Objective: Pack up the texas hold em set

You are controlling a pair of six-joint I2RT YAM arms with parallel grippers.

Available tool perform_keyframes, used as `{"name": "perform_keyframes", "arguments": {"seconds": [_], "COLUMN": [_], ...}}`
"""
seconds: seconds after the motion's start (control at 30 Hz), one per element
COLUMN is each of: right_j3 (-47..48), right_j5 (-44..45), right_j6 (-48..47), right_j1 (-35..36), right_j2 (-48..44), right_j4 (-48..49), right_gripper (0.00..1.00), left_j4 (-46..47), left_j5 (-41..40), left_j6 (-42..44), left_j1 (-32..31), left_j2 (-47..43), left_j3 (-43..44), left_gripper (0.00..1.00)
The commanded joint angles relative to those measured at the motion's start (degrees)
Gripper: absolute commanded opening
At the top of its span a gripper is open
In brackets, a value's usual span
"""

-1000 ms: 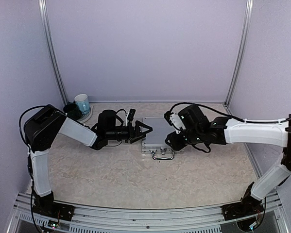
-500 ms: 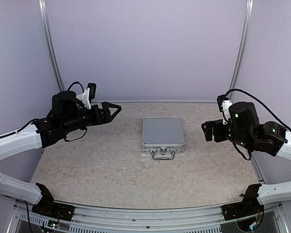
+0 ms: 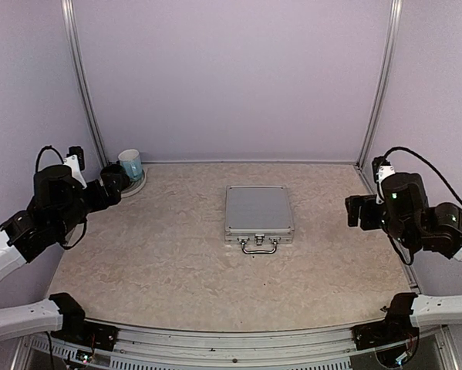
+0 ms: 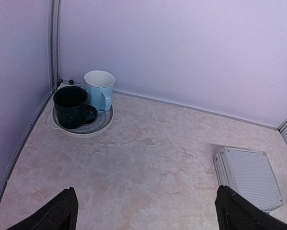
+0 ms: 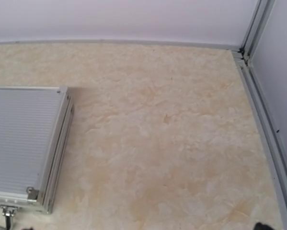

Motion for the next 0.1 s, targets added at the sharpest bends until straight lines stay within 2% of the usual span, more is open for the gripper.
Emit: {"name": "perform_keyframes", "arguments": {"seconds": [0.0,0.07], "right_j3": [-0.3,-0.4], "right_j5": [2.2,1.5], "right_j6": [0.9,0.1], "right_j1": [-0.4,-0.4], "right_j2": [-1.6,-2.6], "right_j4": [-0.8,-0.2], "right_gripper": [0.99,0.99], "left_j4": [-1.4,-1.0], "left_j5": [0.9,1.6], "left_j6": [1.6,2.0], "left_j1": [2.7,2.7], "left_j2": [0.3,0.3], "left_j3": [0.1,0.0], "left_gripper": [0.99,0.99]}}
